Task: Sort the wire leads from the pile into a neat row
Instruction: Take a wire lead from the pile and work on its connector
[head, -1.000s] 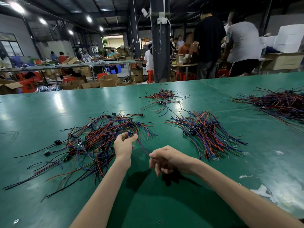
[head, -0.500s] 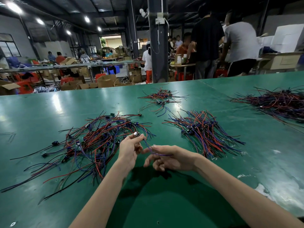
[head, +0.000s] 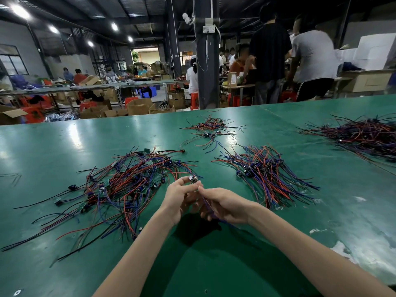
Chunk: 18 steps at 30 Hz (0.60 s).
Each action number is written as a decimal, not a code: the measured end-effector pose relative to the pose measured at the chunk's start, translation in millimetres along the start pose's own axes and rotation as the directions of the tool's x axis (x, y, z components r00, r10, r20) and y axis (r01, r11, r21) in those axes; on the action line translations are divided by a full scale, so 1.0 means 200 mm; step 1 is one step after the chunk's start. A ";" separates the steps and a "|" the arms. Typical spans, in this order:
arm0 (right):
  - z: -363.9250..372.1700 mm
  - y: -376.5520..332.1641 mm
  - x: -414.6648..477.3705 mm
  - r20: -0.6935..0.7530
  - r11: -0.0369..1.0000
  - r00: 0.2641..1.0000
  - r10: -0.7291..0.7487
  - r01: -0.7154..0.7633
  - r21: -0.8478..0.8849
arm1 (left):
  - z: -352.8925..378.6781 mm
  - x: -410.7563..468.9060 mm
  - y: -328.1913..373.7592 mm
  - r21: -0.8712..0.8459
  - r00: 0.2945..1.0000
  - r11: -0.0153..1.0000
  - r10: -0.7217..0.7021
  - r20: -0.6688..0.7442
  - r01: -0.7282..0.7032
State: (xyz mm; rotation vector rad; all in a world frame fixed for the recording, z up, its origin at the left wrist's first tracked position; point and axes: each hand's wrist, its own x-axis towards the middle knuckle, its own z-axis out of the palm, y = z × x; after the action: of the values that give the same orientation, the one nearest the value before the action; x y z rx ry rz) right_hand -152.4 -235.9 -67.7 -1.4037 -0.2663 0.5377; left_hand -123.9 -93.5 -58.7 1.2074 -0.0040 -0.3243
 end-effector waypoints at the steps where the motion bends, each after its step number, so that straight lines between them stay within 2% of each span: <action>1: 0.00 0.01 0.01 -0.054 1.000 0.998 -0.019 0.019 -0.006 | 0.01 0.00 -0.01 0.000 1.000 1.000 0.005 -0.002 -0.005; 4: -0.01 0.01 0.01 -0.139 0.998 0.988 -0.064 0.059 -0.037 | 0.02 0.00 -0.02 -0.020 1.000 0.999 0.030 -0.009 -0.030; 9: 0.01 0.00 0.00 -0.182 0.991 0.977 -0.111 0.094 -0.100 | 0.02 0.01 -0.04 0.000 0.994 0.994 0.109 -0.024 -0.109; 14: 0.01 -0.01 0.00 -0.171 0.976 0.979 -0.111 0.075 -0.205 | 0.02 0.02 -0.05 0.134 0.968 0.964 0.241 -0.071 -0.230; 18: 0.03 0.00 -0.01 -0.115 0.975 0.992 -0.051 0.024 -0.219 | -0.04 0.05 -0.01 0.138 0.940 0.958 0.274 -0.203 -0.250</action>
State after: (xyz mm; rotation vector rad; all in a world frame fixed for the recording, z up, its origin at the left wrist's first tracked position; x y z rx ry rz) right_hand -156.6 -231.1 -67.0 -1.6339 -0.2600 0.3997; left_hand -113.6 -90.0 -65.3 1.3299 0.0088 0.0461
